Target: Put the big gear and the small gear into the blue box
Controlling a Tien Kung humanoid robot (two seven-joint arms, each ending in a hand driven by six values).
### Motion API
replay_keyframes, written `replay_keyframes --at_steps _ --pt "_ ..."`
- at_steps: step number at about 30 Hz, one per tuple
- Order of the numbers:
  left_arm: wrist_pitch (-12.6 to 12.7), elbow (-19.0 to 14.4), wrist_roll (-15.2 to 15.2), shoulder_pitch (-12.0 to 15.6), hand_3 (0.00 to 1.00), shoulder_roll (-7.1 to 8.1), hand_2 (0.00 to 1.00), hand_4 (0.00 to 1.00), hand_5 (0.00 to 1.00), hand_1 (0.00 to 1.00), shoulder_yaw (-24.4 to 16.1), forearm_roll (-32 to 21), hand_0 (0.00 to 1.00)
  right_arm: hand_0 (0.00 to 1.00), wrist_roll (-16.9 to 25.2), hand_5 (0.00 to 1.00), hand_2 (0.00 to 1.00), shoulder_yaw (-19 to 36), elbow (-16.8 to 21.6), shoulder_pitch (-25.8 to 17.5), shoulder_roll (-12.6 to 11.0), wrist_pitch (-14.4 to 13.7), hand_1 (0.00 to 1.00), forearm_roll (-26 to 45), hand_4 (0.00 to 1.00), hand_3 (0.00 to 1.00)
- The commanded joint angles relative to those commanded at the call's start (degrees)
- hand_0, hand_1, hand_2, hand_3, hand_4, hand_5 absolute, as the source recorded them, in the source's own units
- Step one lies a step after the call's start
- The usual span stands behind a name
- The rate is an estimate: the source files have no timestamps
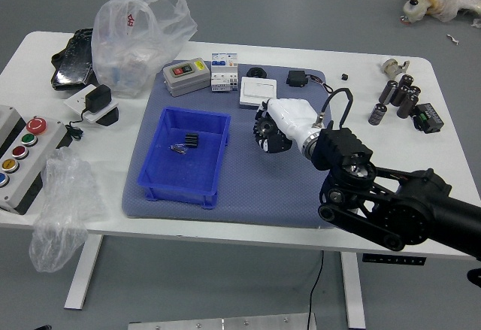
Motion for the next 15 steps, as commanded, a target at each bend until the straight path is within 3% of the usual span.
replay_keyframes --at_steps 7,8,9,14,15 --pt "0.0 -0.2 0.4 -0.2 0.739 0.31 0.585 0.740 0.633 0.594 -0.4 0.4 0.654 0.194 7.5 0.002 0.424 -6.9 -0.9 8.1 4.7 -0.3 0.329 4.9 0.167 0.444" --pt "0.0 -0.2 0.5 -0.2 0.739 0.33 0.585 0.740 0.633 0.594 -0.4 0.4 0.654 0.194 8.6 0.002 0.424 -7.7 -1.1 8.9 5.2 -0.5 0.329 5.7 0.167 0.444" --pt "0.1 -0.2 0.5 -0.2 0.738 0.35 0.585 0.740 0.635 0.594 -0.4 0.4 0.654 0.290 9.9 0.002 0.463 -8.6 -1.5 9.6 5.8 -0.9 0.384 6.7 0.210 0.447" --pt "0.1 -0.3 0.7 -0.4 0.738 0.34 0.585 0.740 0.635 0.594 -0.6 0.6 0.654 0.290 14.6 0.002 0.463 -11.4 -3.3 10.7 8.0 -1.9 0.384 9.1 0.210 0.447" --pt "0.1 -0.3 0.8 -0.4 0.740 0.33 0.585 0.740 0.635 0.593 -0.6 0.6 0.654 0.408 15.0 0.002 0.640 -11.7 -3.7 10.7 8.3 -1.9 0.648 9.2 0.314 0.614"
